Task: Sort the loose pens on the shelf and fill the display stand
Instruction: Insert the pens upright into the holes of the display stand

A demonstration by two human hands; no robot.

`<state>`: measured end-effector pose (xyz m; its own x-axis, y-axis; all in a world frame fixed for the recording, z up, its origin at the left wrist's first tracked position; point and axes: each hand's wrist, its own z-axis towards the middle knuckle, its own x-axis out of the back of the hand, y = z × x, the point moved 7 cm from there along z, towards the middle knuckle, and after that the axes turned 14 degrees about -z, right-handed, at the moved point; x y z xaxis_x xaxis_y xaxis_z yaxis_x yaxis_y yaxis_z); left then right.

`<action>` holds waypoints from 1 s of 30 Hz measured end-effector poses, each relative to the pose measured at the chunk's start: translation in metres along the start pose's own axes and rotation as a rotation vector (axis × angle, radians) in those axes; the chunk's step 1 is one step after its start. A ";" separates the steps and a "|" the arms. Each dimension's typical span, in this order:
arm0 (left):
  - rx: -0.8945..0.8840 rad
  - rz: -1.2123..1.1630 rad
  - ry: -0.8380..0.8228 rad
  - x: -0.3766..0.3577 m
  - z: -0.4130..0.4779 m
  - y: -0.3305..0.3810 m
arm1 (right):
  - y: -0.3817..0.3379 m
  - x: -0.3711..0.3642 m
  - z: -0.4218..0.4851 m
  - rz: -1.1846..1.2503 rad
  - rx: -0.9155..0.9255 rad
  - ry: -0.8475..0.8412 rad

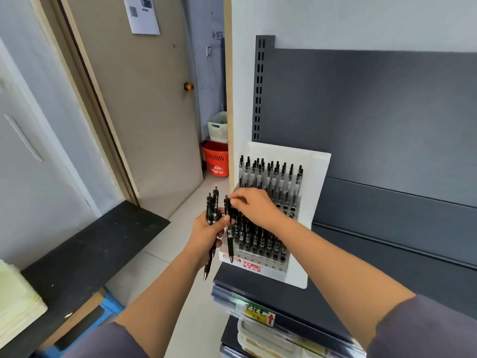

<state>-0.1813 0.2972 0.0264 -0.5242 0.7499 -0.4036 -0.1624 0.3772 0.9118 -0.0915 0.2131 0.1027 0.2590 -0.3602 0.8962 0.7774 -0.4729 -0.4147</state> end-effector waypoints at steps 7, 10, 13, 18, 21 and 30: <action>0.067 0.010 -0.170 -0.004 0.004 0.002 | 0.000 -0.002 0.000 0.389 -0.142 -0.090; 0.068 0.028 -0.185 -0.002 0.006 0.002 | 0.000 -0.001 0.002 0.361 -0.173 -0.063; 0.030 0.055 -0.056 0.009 0.012 0.001 | -0.001 0.008 0.003 0.194 -0.180 0.047; 0.043 0.009 0.093 0.026 0.018 -0.006 | -0.007 0.018 -0.002 -0.113 -0.112 0.174; 0.077 -0.038 0.109 0.028 0.019 -0.010 | -0.005 0.014 -0.003 -0.148 -0.131 0.176; 0.053 0.011 0.061 0.029 0.017 -0.014 | 0.004 -0.011 0.000 -0.473 -0.122 0.129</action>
<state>-0.1798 0.3232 0.0011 -0.5757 0.7202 -0.3871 -0.1129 0.3989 0.9100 -0.0915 0.2152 0.0913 -0.1840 -0.1766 0.9669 0.7179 -0.6961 0.0095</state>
